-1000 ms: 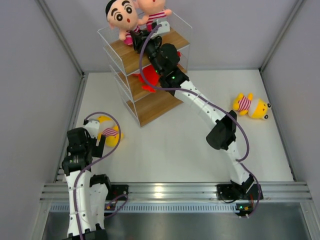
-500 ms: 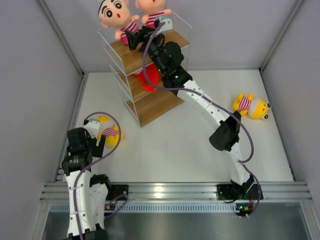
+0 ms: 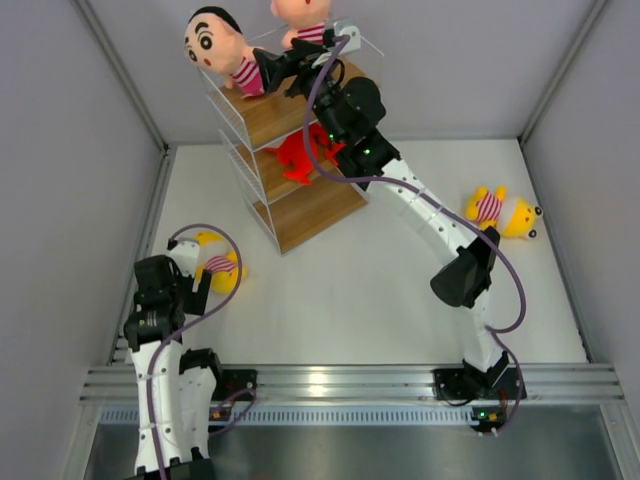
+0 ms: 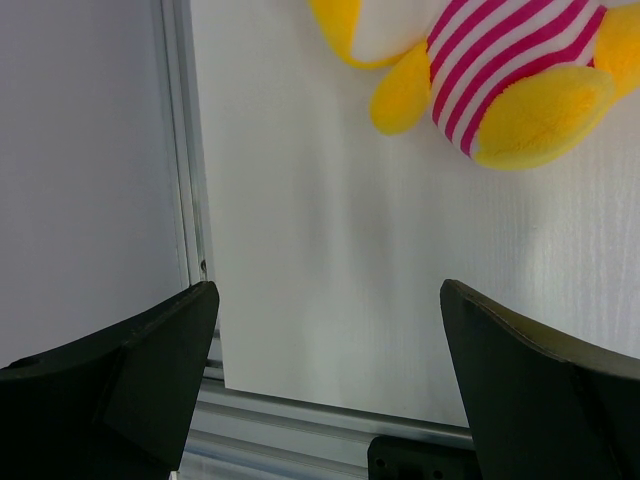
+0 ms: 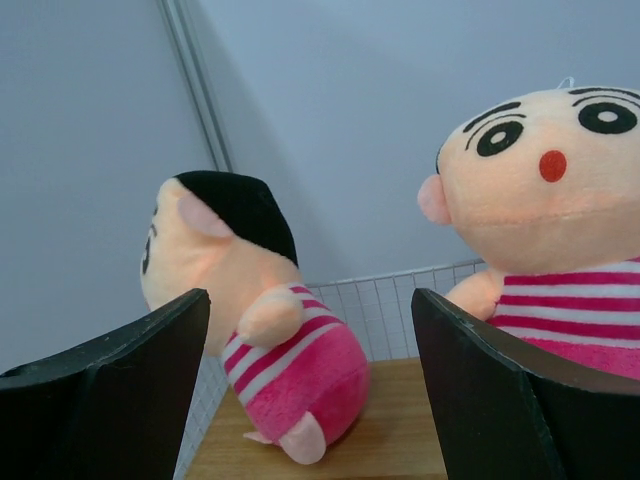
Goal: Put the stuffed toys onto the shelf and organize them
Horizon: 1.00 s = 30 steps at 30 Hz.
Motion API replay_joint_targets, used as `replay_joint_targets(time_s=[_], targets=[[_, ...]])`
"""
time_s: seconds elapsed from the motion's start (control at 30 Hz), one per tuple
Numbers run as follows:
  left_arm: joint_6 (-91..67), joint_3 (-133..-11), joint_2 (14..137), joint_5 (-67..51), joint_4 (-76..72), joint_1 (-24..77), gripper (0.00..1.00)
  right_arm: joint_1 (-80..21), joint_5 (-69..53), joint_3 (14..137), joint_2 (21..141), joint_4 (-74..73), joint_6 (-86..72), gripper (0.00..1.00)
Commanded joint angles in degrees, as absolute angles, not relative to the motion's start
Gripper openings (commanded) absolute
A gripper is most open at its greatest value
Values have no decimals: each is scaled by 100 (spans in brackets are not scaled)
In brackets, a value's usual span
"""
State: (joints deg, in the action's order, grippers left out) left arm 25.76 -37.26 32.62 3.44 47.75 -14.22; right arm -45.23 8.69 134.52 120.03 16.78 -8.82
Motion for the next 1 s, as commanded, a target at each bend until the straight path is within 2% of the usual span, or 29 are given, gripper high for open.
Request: replay_joint_targets(time_s=[0.0, 0.4, 0.73, 0.97], targets=[[2646, -3718, 3217, 281, 4737, -1424, 99, -4509, 677, 13465, 11733, 1820, -1027, 82], [2672, -3709, 3155, 360, 4737, -1424, 99, -4526, -167, 13623, 12111, 1195, -1573, 82], [2663, -3727, 3155, 360, 4737, -1424, 99, -4500, 263, 14106, 12550, 1107, -1573, 74], [2672, -3709, 3138, 422, 4746, -1415, 99, -4403, 439, 14484, 13016, 1125, -2047, 73]])
